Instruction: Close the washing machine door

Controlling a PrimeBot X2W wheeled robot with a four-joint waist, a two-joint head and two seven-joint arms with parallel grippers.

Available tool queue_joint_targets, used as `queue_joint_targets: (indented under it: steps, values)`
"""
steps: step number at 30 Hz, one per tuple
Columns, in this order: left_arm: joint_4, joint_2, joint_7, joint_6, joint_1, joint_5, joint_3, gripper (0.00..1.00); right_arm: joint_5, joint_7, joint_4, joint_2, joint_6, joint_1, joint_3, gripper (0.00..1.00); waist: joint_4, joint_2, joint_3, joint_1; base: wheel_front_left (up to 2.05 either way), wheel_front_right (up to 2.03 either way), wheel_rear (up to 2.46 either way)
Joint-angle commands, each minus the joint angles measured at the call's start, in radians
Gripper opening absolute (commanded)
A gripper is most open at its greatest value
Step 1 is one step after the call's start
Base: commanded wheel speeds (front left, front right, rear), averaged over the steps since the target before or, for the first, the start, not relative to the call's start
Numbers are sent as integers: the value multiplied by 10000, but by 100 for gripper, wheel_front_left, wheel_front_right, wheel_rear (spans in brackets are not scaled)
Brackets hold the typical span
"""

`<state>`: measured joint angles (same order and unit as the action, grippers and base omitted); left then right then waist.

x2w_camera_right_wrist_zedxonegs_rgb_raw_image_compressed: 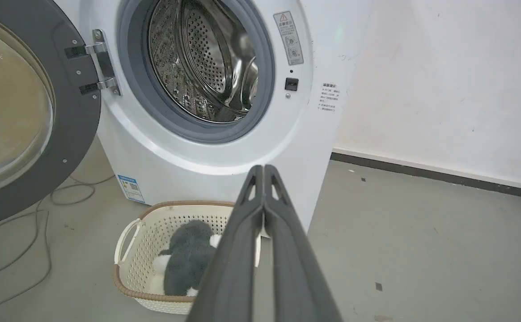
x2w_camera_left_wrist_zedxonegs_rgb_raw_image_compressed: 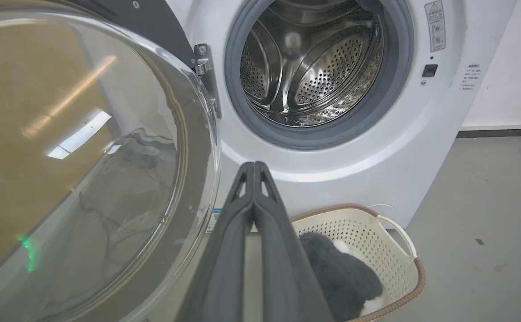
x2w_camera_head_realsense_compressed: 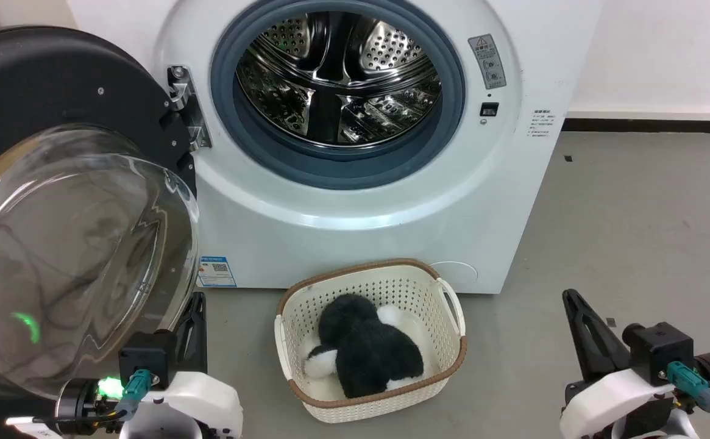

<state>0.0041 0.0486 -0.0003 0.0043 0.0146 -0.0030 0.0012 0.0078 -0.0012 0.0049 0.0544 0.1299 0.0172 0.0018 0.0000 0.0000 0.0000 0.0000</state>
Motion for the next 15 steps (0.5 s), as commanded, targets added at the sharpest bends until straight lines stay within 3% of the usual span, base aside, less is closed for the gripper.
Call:
queue_joint_targets:
  steps: [1, 15]
  values:
    - [-41, 16, 3, -43, -146, 30, -12, 0, -78, 12, -49, -41, 8, -172, -18, 0, 0, 0, 0, 0, 0, 0, 0]
    - [-41, 16, 3, -43, -146, 30, -12, 0, -78, 12, -49, -41, 8, -172, -18, 0, 0, 0, 0, 0, 0, 0, 0]
